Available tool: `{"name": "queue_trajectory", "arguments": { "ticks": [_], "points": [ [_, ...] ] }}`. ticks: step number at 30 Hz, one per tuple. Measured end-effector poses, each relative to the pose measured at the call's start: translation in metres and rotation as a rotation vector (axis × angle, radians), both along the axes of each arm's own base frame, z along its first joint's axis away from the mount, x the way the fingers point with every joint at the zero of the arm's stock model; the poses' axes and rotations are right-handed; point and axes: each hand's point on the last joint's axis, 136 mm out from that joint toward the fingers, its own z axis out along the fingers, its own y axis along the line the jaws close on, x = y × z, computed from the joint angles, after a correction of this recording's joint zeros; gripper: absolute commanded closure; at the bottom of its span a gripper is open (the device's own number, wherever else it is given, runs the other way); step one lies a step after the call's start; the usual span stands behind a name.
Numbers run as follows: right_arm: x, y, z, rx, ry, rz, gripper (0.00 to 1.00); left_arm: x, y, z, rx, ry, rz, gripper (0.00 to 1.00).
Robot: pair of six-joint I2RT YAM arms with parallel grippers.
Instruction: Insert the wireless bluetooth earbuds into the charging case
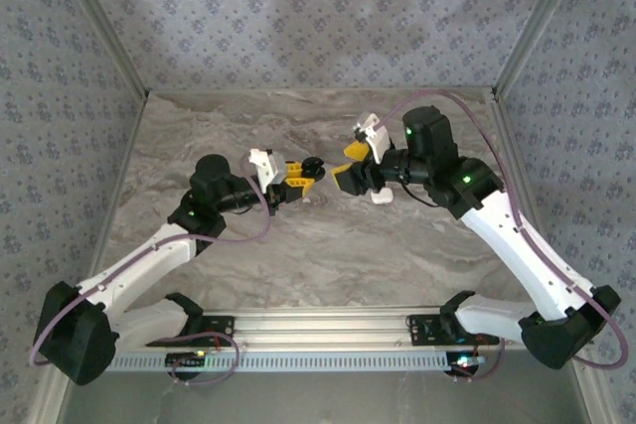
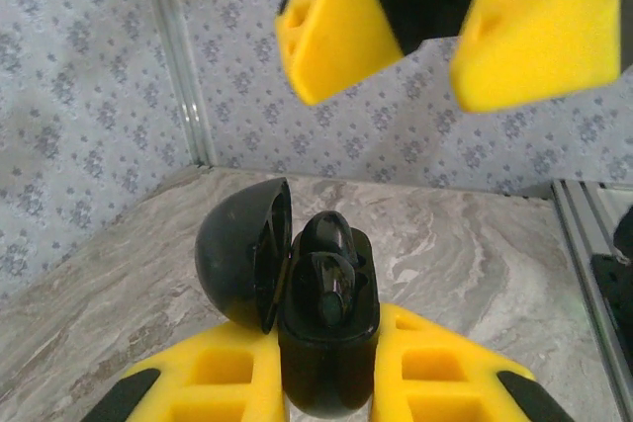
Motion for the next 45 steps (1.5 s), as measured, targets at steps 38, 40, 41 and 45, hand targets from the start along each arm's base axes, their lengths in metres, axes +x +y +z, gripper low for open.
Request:
{"name": "queue_trajectory", "arguments": {
  "ticks": [38, 40, 41, 45],
  "points": [
    [-0.043, 0.018, -0.029, -0.258, -0.243, 0.483, 0.43, -0.031, -0.018, -0.007, 0.138, -0.089, -0.123, 0.85],
    [-0.049, 0.014, -0.022, -0.242, -0.266, 0.478, 0.44, -0.029, -0.018, -0.007, 0.138, -0.087, -0.113, 0.84],
    [-0.052, 0.011, -0.020, -0.234, -0.277, 0.473, 0.44, -0.028, -0.018, -0.006, 0.136, -0.088, -0.109, 0.85],
    [-0.056, -0.001, -0.012, -0.199, -0.317, 0.425, 0.46, -0.027, -0.018, -0.002, 0.123, -0.091, -0.103, 0.85]
  ]
}}
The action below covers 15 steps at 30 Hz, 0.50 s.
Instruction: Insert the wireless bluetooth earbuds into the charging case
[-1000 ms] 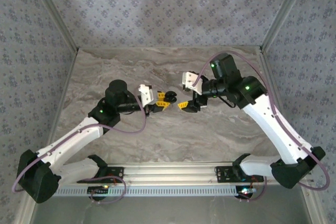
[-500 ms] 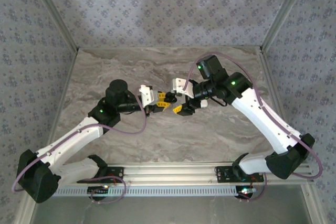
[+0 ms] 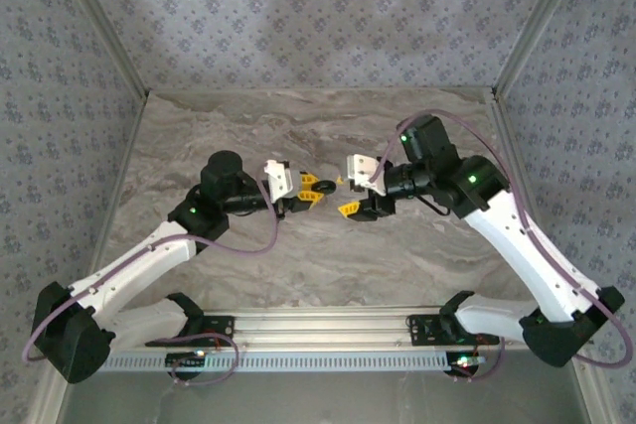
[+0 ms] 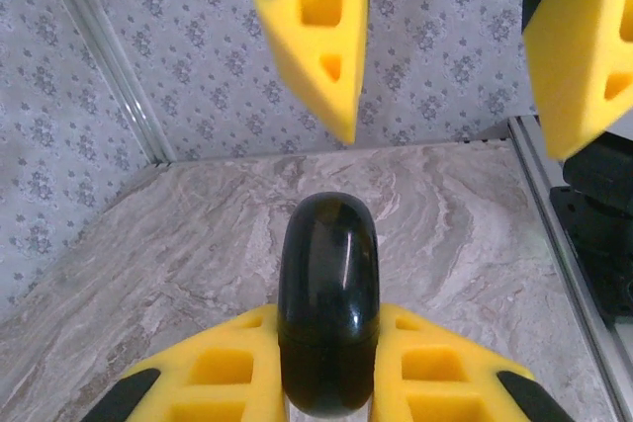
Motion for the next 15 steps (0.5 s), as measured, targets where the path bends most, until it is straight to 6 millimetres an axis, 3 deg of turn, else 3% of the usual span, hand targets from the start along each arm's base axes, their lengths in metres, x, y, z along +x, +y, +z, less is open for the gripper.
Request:
{"name": "queue_trajectory", "arguments": {
  "ticks": [5, 15],
  "points": [
    [0.012, -0.008, 0.007, 0.043, -0.056, -0.056, 0.51, 0.000, 0.000, 0.003, -0.012, 0.008, -0.001, 0.85],
    [0.029, 0.003, 0.006, 0.071, -0.085, -0.045, 0.51, 0.003, -0.003, 0.012, -0.062, 0.053, 0.009, 0.84]
  ]
}}
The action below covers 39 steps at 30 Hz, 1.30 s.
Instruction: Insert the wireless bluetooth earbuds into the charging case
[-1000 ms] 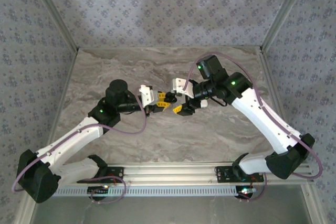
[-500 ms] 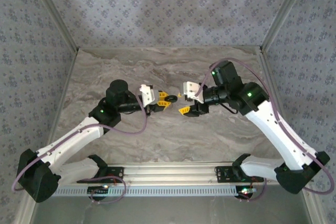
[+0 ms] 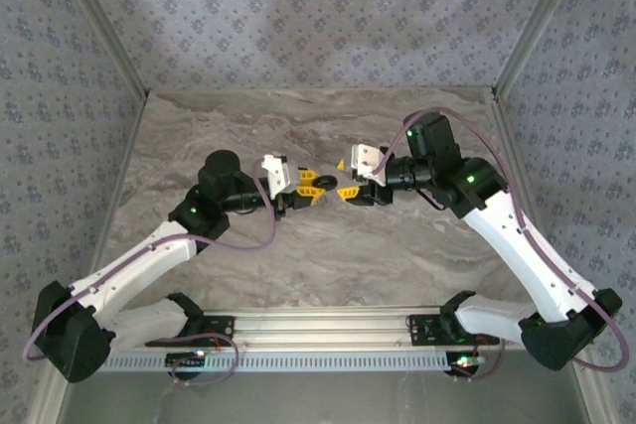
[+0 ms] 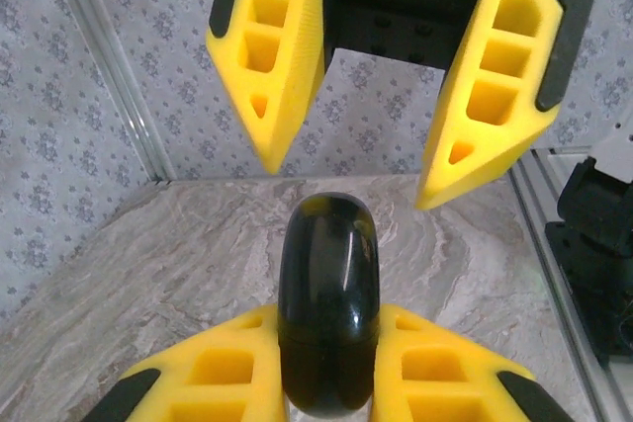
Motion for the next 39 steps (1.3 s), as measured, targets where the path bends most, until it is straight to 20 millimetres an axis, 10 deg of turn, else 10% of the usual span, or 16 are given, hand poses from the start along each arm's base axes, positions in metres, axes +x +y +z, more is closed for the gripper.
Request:
{"name": "queue_trajectory", "arguments": {
  "ticks": [11, 21, 27, 39],
  "points": [
    [0.033, -0.042, -0.035, 0.154, 0.231, -0.387, 0.53, 0.047, -0.016, -0.029, 0.019, 0.408, 0.168, 0.85],
    [0.082, -0.123, -0.108, 0.257, 0.568, -1.031, 0.54, 0.099, -0.043, -0.087, 0.074, 0.922, 0.367, 0.86],
    [0.077, -0.157, -0.122, 0.327, 0.608, -1.193, 0.54, 0.115, -0.053, -0.138, 0.135, 1.212, 0.494, 0.85],
    [0.064, -0.164, -0.145, 0.386, 0.690, -1.251, 0.56, 0.121, -0.069, -0.211, 0.255, 1.478, 0.639, 0.83]
  ]
}}
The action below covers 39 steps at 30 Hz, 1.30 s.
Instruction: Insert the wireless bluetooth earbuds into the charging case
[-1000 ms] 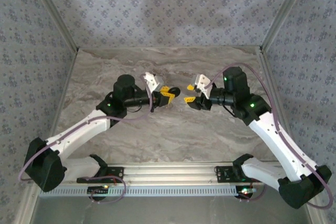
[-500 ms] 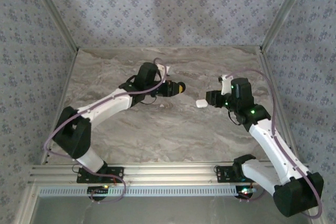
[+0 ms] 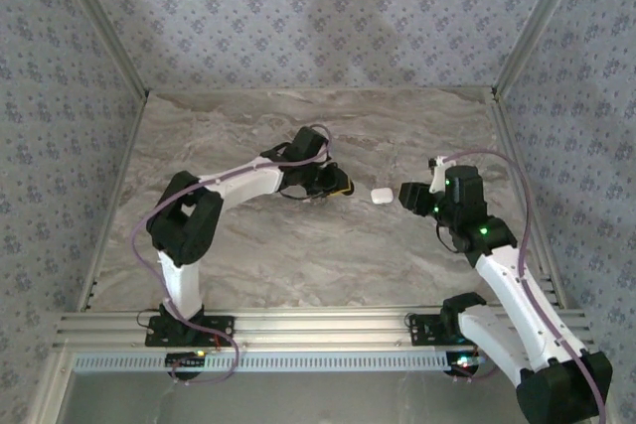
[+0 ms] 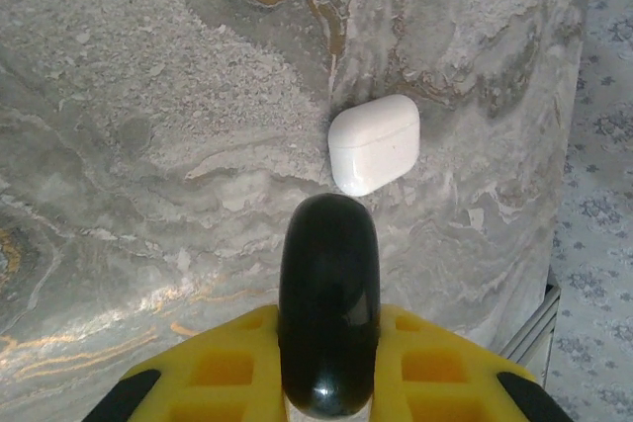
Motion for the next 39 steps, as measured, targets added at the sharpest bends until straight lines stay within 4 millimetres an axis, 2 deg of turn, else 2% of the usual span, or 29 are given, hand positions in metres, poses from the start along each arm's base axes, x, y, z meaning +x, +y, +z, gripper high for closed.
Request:
{"name": "queue_trajectory", "arguments": {
  "ticks": [8, 17, 34, 39],
  "points": [
    [0.000, 0.000, 0.004, 0.021, -0.011, -0.012, 0.56, 0.014, -0.013, -0.013, 0.015, 0.047, 0.023, 0.83],
    [0.000, 0.000, 0.004, 0.021, -0.013, -0.011, 0.56, 0.004, -0.028, -0.038, 0.041, 0.117, 0.023, 0.82],
    [0.000, 0.000, 0.004, 0.019, -0.015, -0.010, 0.56, -0.001, -0.031, -0.043, 0.044, 0.158, 0.041, 0.75],
    [0.000, 0.000, 0.004, 0.019, -0.014, -0.010, 0.56, -0.002, -0.030, -0.051, 0.054, 0.174, 0.047, 0.74]
  ]
}}
